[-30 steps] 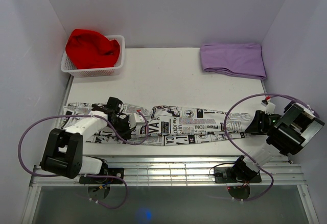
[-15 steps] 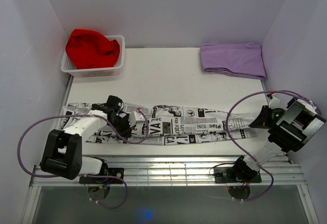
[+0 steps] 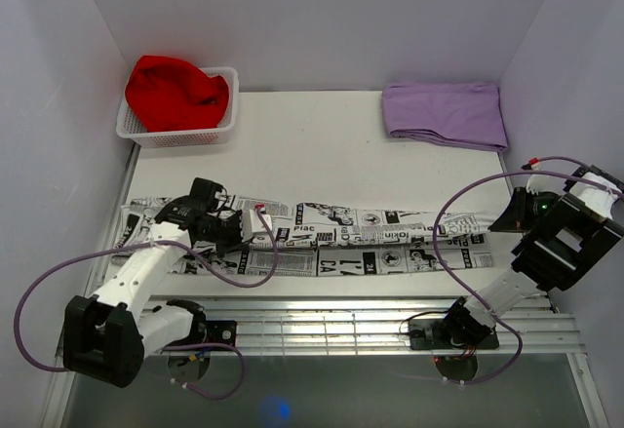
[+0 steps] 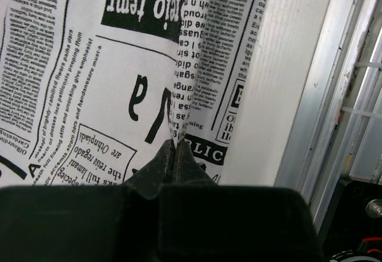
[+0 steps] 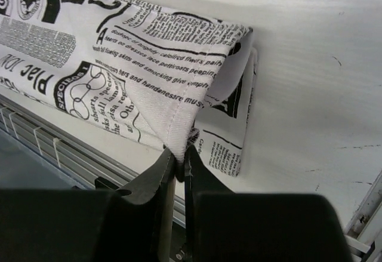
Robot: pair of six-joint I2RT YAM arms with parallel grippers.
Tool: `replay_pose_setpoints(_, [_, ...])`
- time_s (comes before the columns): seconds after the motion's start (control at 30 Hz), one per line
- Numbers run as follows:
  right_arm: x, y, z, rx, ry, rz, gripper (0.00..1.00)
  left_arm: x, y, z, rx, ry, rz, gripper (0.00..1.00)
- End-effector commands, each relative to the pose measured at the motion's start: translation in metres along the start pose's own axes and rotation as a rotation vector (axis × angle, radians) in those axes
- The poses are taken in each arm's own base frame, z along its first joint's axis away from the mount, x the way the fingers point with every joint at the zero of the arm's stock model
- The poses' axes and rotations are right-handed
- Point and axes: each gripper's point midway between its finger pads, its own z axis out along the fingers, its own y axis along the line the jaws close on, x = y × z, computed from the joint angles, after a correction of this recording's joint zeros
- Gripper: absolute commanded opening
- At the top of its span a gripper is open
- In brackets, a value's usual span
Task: Fold and stack the trousers
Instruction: Fold the trousers
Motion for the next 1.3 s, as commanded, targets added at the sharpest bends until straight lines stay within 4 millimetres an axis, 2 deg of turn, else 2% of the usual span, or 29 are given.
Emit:
replay_pose_setpoints(0.0, [0.018,-0.020,-0.011,0.087,0.063,-0.063,0.08,0.017,-0.031,0.000,0.077,0.028,0.018,0.00])
replay_pose_setpoints(0.17, [0.033,-0.034,-0.011,0.120,0.095,-0.049,0.08,0.040,-0.056,0.011,0.142,0.059,-0.011,0.00])
replay_pose_setpoints(0.27, [0.043,-0.043,-0.001,0.137,0.119,-0.034,0.08,0.041,-0.057,0.019,0.155,0.044,-0.056,0.00])
replay_pose_setpoints(0.3, [0.049,-0.047,0.003,0.140,0.140,-0.022,0.08,0.040,-0.054,0.023,0.156,0.039,-0.061,0.00])
replay_pose_setpoints(0.4, [0.061,-0.056,0.013,0.147,0.173,-0.007,0.08,0.056,-0.054,0.036,0.208,0.110,-0.158,0.00])
replay_pose_setpoints(0.43, [0.063,-0.058,0.015,0.149,0.179,-0.006,0.08,0.060,-0.049,0.041,0.202,0.131,-0.171,0.00])
replay_pose_setpoints(0.47, [0.066,-0.058,0.016,0.150,0.180,0.000,0.08,0.074,-0.050,0.047,0.220,0.197,-0.235,0.00])
replay_pose_setpoints(0.5, [0.063,-0.062,0.019,0.159,0.168,-0.001,0.08,0.072,-0.034,0.054,0.178,0.195,-0.241,0.00])
replay_pose_setpoints(0.53, [0.061,-0.063,0.020,0.160,0.159,0.006,0.08,0.074,-0.027,0.058,0.160,0.204,-0.263,0.00])
replay_pose_setpoints(0.57, [0.057,-0.065,0.023,0.157,0.156,0.022,0.08,0.079,-0.023,0.066,0.172,0.231,-0.302,0.00])
replay_pose_setpoints(0.6, [0.051,-0.068,0.025,0.160,0.139,0.024,0.08,0.077,-0.013,0.072,0.149,0.228,-0.336,0.00])
replay_pose_setpoints(0.63, [0.045,-0.071,0.026,0.161,0.128,0.028,0.08,0.067,0.009,0.075,0.111,0.213,-0.340,0.00])
replay_pose_setpoints(0.67, [0.041,-0.072,0.029,0.154,0.123,0.050,0.08,0.073,0.015,0.085,0.120,0.241,-0.377,0.00])
replay_pose_setpoints(0.7, [0.028,-0.077,0.027,0.159,0.094,0.043,0.08,0.071,0.030,0.089,0.081,0.250,-0.405,0.00])
replay_pose_setpoints(0.73, [0.023,-0.077,0.028,0.153,0.085,0.049,0.08,0.061,0.056,0.091,0.032,0.234,-0.399,0.00])
replay_pose_setpoints(0.8, [0.005,-0.074,0.026,0.133,0.050,0.046,0.08,0.062,0.072,0.099,0.017,0.255,-0.418,0.00])
replay_pose_setpoints(0.87, [-0.006,-0.065,0.021,0.109,0.029,0.041,0.08,0.049,0.091,0.100,-0.005,0.226,-0.400,0.00])
replay_pose_setpoints(1.0, [-0.035,-0.042,0.002,0.062,-0.055,0.013,0.08,0.034,0.100,0.095,-0.012,0.180,-0.359,0.00])
replay_pose_setpoints(1.1, [-0.058,-0.024,-0.018,0.042,-0.115,-0.014,0.08,0.018,0.102,0.082,-0.034,0.131,-0.331,0.00])
replay_pose_setpoints(1.13, [-0.071,-0.022,-0.029,0.056,-0.142,-0.035,0.08,0.007,0.104,0.073,-0.054,0.103,-0.310,0.00])
replay_pose_setpoints(1.23, [-0.080,-0.012,-0.044,0.063,-0.156,-0.062,0.08,-0.010,0.099,0.055,-0.056,0.047,-0.266,0.00])
replay_pose_setpoints(1.27, [-0.083,-0.011,-0.050,0.079,-0.160,-0.080,0.08,-0.022,0.099,0.043,-0.078,0.016,-0.226,0.00])
